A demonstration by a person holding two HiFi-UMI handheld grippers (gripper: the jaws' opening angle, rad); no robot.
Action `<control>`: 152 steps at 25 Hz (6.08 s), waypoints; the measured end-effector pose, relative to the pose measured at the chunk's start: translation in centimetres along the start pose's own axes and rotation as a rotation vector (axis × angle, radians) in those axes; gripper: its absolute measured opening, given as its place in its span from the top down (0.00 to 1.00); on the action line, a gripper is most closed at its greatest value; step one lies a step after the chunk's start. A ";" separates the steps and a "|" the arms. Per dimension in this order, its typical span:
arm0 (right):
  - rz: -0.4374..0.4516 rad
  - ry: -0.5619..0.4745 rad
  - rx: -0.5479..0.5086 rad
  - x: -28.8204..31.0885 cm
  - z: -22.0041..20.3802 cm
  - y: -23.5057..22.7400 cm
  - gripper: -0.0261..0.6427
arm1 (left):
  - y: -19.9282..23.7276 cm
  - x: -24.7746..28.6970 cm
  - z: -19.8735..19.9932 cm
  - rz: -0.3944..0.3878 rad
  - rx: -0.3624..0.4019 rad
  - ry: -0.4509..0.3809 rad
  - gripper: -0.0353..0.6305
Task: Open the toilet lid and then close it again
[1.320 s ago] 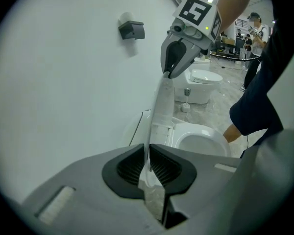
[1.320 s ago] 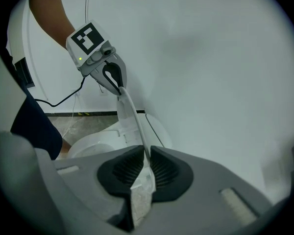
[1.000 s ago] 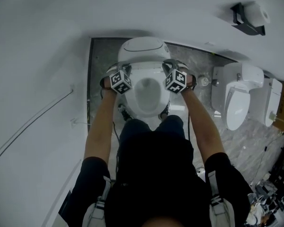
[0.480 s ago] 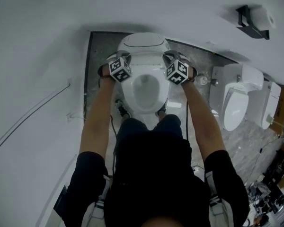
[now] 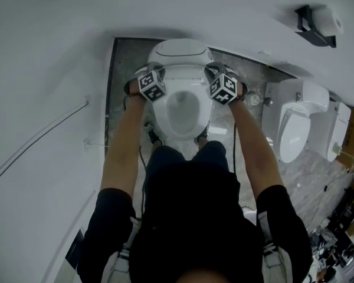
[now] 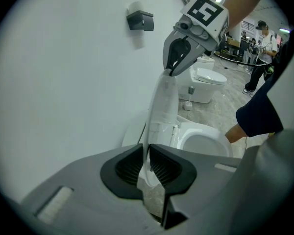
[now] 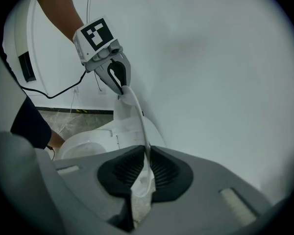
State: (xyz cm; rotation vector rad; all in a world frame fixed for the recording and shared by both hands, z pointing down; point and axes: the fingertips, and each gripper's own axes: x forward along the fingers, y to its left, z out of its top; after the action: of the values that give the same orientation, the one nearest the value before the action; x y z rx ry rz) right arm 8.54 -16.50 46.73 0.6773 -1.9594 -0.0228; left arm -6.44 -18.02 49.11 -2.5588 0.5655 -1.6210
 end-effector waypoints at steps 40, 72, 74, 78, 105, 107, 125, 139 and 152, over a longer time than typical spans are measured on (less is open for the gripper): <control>0.038 -0.019 -0.096 -5.8 -3.5 13.1 0.91 | -12.8 -9.0 -6.9 0.116 -0.885 -0.343 0.74; 0.209 -0.001 0.090 -6.9 -8.0 23.0 0.82 | -20.5 -4.1 -9.7 -0.317 -2.000 -0.523 0.76; 0.222 -0.023 0.226 -7.7 -8.6 23.0 0.78 | -20.9 -4.0 -10.0 -0.327 -1.984 -0.514 0.76; 0.273 -0.091 0.691 -8.5 -11.2 22.9 0.69 | -22.4 -3.6 -10.6 -0.352 -1.955 -0.453 0.76; 0.381 -0.088 1.852 -1.0 -21.6 28.6 0.86 | -30.8 0.9 -15.7 -0.466 -1.859 -0.196 0.76; 0.388 -0.082 1.853 -0.6 -22.0 29.1 0.86 | -31.4 1.4 -16.1 -0.466 -1.857 -0.181 0.76; 0.337 0.064 1.758 3.1 -26.5 33.6 0.67 | -36.0 5.6 -20.6 -0.456 -1.781 -0.057 0.60; 0.295 0.203 1.575 6.4 -29.3 36.4 0.63 | -38.2 9.3 -23.3 -0.433 -1.522 0.109 0.58; 0.319 0.280 1.515 10.1 -31.4 38.8 0.63 | -40.1 13.2 -26.1 -0.435 -1.445 0.180 0.58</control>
State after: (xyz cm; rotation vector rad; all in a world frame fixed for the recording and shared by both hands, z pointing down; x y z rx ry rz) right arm 14.13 19.95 81.86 1.1577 -1.5004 1.7679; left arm -13.55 18.64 81.81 -3.6276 1.8657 -1.9755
